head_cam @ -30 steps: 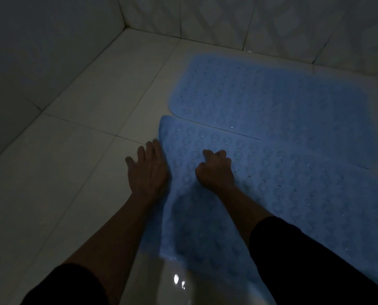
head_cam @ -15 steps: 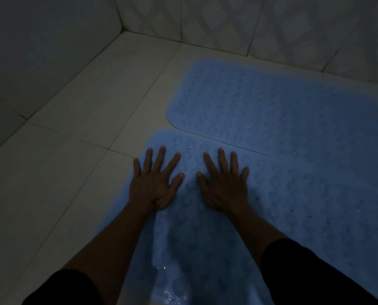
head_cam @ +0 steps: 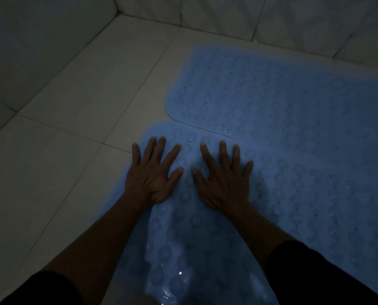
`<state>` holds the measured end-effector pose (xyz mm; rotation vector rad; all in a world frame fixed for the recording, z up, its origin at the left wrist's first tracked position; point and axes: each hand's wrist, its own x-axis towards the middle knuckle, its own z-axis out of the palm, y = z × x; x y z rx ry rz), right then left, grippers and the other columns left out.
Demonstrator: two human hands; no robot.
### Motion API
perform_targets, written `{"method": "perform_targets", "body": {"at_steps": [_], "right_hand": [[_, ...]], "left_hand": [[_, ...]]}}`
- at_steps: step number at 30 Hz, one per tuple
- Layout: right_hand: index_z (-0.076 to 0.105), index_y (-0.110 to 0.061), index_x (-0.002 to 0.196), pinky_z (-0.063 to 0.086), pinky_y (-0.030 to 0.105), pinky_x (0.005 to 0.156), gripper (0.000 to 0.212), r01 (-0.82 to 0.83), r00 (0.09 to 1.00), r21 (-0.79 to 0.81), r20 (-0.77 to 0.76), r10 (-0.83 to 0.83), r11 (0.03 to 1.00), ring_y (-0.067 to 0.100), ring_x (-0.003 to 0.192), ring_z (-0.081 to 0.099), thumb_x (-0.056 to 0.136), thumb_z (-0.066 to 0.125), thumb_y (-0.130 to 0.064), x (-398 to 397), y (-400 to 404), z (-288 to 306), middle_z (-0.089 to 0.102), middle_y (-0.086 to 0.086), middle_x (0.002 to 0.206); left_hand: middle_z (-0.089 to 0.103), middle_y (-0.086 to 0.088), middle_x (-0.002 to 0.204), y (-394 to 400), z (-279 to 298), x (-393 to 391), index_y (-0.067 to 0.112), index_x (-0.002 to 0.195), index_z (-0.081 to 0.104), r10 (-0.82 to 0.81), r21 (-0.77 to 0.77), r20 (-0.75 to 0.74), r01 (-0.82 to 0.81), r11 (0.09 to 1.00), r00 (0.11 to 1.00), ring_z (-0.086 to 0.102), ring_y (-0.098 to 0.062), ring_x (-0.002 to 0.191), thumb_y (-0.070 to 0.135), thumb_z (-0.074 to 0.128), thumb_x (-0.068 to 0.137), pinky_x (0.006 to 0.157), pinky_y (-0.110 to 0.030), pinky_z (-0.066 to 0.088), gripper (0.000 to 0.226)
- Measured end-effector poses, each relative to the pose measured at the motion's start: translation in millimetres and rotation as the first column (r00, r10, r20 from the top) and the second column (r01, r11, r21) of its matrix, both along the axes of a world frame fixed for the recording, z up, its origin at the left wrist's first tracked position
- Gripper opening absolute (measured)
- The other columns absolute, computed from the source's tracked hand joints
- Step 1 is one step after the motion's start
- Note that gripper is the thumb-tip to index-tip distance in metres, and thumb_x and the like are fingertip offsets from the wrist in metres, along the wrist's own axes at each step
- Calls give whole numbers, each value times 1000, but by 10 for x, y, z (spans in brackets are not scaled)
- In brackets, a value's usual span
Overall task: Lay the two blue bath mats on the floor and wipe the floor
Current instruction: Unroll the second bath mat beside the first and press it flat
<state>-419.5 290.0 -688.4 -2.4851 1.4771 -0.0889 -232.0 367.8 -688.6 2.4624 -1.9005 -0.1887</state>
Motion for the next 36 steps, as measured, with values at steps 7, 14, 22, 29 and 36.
{"method": "perform_targets", "body": {"at_steps": [7, 14, 22, 29, 36], "right_hand": [[1, -49, 152, 4, 74, 108, 72, -35, 998, -54, -53, 32, 998, 36, 149, -12, 88, 22, -75, -26, 35, -55, -9, 1, 164], [4, -50, 151, 4, 73, 108, 71, -31, 996, -40, -84, 27, 999, 35, 149, -12, 87, 20, -77, -7, 4, -29, -8, 1, 164], [7, -51, 151, 3, 74, 108, 71, -36, 997, -24, -66, 34, 999, 35, 149, -11, 87, 22, -78, 1, -16, -40, -5, 2, 165], [0, -48, 152, -4, 70, 110, 66, -26, 998, 84, -49, 30, 996, 31, 149, -16, 93, 18, -71, -10, 121, 27, -12, -2, 164], [7, -44, 154, 1, 65, 114, 67, -113, 994, 19, 4, 113, 993, 27, 151, -10, 93, 23, -69, -507, 976, 2, -5, -6, 164]], "left_hand": [[-8, 4, 167, 17, -54, 23, 48, 155, -2, -89, -10, -19, 89, 996, 996, -12, -29, 153, 66, 14, 98, 119, -64, 2, 62], [-9, 10, 166, -11, -10, 31, 51, 154, 0, -82, 14, -40, 83, 996, 996, -15, -29, 152, 66, 13, 98, 117, -66, 0, 59], [-10, 6, 167, -14, 14, 18, 51, 154, 0, -78, 43, -51, 80, 996, 996, -17, -30, 152, 63, 14, 100, 116, -68, -3, 57], [-18, 5, 165, 177, 79, -341, 52, 152, -11, 205, 123, -142, -188, 974, 968, -26, -25, 149, 61, 5, 101, 118, -62, -10, 54], [-11, 6, 166, 1102, 32, -821, 49, 155, -2, 200, 44, -85, -197, 979, 976, -15, -27, 152, 63, 14, 101, 115, -67, -8, 58]]}}
